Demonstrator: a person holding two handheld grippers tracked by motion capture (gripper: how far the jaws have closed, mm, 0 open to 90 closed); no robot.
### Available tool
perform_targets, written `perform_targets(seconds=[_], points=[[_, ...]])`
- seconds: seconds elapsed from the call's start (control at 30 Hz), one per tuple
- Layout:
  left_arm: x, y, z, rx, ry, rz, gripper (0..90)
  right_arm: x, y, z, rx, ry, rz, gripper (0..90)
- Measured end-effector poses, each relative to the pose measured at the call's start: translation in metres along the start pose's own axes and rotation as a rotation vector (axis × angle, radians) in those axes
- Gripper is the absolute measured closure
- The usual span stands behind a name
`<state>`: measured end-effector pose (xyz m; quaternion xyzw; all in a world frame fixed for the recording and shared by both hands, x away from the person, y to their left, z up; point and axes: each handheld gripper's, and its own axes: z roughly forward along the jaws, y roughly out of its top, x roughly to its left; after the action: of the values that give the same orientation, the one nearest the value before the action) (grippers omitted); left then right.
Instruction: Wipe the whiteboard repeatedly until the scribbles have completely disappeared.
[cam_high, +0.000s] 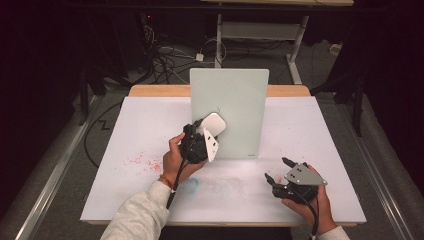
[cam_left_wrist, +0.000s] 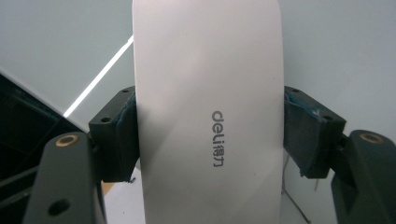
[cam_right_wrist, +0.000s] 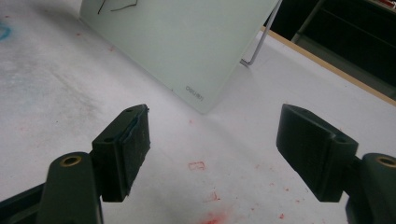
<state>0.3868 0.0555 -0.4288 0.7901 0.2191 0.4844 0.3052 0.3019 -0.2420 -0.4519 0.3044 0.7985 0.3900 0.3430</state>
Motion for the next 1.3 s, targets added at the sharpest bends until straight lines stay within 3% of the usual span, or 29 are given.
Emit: perform_targets(seconds=[0.3,0.43,0.6,0.83,0.97,1.1,1.3], points=[[0.023,0.025,-0.001,-0.03,0.023,-0.033,28.9,0.0,0.0,-0.001,-0.002,-0.004,0.006,26.3],[0.019,0.023,0.0,-0.024,0.029,-0.023,28.9,-0.001,0.0,-0.001,0.0,-0.005,0.006,26.4],[0.001,0.009,0.001,-0.017,0.023,0.057,28.9,0.0,0.0,-0.001,-0.001,-0.003,0.004,26.4],[-0.016,-0.014,0.0,0.023,-0.033,0.11,28.7,0.001,0.001,-0.001,-0.002,-0.007,-0.002,26.4],[-0.026,-0.029,-0.002,0.071,-0.064,0.19,28.5,0.001,0.001,-0.001,0.001,-0.009,-0.005,26.4],[-0.033,-0.04,-0.003,0.102,-0.068,0.251,28.5,0.004,0.001,-0.001,0.002,-0.025,-0.031,26.8],[-0.037,-0.046,-0.003,0.105,-0.066,0.257,28.5,0.005,0.001,0.0,0.004,-0.025,-0.038,26.7]])
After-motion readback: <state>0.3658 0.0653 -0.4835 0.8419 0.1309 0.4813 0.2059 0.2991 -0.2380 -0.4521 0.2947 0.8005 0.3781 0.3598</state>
